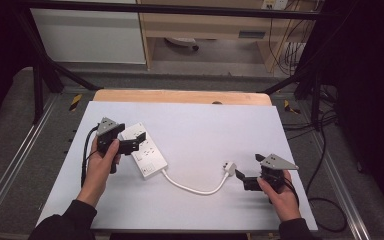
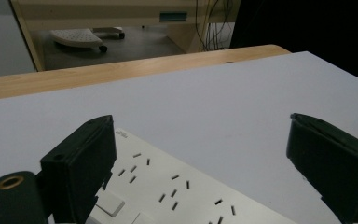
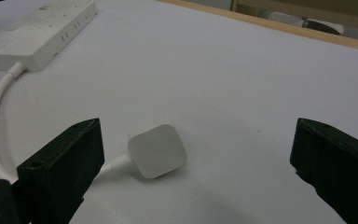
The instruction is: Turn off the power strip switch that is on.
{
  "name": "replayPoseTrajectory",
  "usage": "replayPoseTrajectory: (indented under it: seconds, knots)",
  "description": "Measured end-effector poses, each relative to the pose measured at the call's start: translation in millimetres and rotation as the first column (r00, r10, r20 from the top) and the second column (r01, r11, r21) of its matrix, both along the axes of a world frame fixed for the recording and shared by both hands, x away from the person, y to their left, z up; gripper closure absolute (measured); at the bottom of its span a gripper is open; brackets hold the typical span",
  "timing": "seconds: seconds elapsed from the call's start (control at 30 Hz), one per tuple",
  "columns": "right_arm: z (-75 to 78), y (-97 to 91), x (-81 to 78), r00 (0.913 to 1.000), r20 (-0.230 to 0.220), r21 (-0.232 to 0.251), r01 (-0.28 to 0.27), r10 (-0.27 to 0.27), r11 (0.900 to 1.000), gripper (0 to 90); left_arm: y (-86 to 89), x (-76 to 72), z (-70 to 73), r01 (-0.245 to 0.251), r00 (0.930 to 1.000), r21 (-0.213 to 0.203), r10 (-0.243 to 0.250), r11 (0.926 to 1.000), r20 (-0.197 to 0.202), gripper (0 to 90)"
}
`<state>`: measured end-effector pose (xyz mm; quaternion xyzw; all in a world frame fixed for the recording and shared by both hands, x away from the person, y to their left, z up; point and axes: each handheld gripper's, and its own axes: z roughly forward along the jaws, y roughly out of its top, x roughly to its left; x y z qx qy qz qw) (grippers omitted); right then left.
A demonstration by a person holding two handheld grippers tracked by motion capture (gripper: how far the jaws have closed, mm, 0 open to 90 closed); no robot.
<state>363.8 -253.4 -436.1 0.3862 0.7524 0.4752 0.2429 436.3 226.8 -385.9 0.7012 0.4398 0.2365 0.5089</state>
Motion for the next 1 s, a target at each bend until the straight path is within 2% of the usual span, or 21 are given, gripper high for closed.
replayPoseTrajectory:
  seconds: [0.2,0.5,0.7,0.87,0.9,0.93,1.0]
  knots:
    - [0.1,0.0,0.0,1.0000,0.001,0.001,-0.001,0.001,1.0000,3.3,0.9,-0.9,-2.7,-0.015,0.9998,0.019,0.014,0.9997,0.011,7.0]
    - [0.3,0.1,-0.3,1.0000,0.001,0.003,-0.001,0.001,1.0000,3.2,4.9,4.1,-18.5,-0.025,0.9983,0.060,0.028,0.9979,-0.052,8.4]
    - [0.4,0.4,-0.6,1.0000,-0.003,0.002,-0.003,0.003,1.0000,3.1,4.7,4.9,-20.1,-0.027,0.9981,0.072,0.031,0.9971,-0.052,9.1]
    - [0.4,0.5,-0.5,1.0000,-0.003,0.002,-0.004,0.004,1.0000,3.2,7.4,6.1,-22.6,-0.034,0.9968,0.092,0.040,0.9952,-0.069,24.3]
    - [0.3,0.5,-0.5,1.0000,-0.004,0.001,-0.005,0.005,1.0000,3.2,7.6,6.3,-23.2,-0.036,0.9967,0.101,0.043,0.9943,-0.068,29.7]
    - [0.3,0.5,-0.5,1.0000,-0.004,0.001,-0.005,0.005,1.0000,3.2,8.0,6.5,-23.7,-0.039,0.9966,0.110,0.047,0.9931,-0.068,29.7]
    - [0.4,0.6,-0.5,1.0000,-0.003,0.001,-0.005,0.005,1.0000,3.2,8.9,6.8,-24.6,-0.040,0.9962,0.116,0.048,0.9925,-0.072,35.7]
